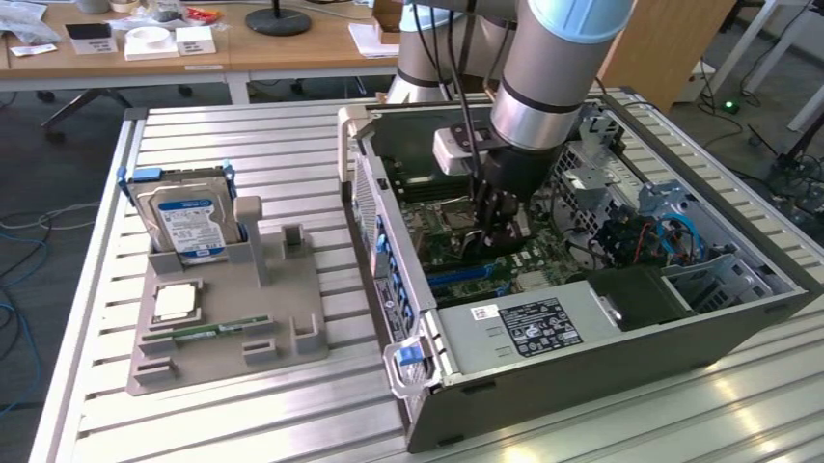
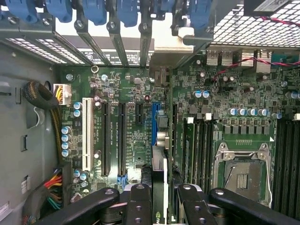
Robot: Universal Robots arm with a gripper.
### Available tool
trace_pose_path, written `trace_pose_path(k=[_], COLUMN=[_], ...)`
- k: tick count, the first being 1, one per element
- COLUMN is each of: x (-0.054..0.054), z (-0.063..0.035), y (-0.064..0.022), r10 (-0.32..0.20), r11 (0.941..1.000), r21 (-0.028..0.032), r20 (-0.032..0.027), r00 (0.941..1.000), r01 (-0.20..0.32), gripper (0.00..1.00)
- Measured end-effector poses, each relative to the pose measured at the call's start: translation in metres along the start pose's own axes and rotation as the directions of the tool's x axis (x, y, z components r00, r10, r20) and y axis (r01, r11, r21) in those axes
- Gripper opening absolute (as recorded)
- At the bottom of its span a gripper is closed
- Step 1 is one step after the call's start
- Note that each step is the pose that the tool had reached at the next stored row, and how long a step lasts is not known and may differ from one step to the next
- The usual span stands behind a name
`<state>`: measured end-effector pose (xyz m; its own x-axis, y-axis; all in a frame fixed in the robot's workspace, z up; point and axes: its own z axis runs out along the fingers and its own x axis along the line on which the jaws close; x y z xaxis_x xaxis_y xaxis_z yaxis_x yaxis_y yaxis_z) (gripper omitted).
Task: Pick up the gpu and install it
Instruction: 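Insert the gpu into the slot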
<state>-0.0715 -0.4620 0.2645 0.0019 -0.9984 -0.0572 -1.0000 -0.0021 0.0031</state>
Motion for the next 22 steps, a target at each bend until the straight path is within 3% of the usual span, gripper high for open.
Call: trace_pose_path(k=[22], x=[0.0013], z=[0.0019], y=[0.0049], r10=[0.0], r11=[1.0], r21=[0.0], r20=[0.0], r00=[1.0], r01=[0.0], gripper=[0.26])
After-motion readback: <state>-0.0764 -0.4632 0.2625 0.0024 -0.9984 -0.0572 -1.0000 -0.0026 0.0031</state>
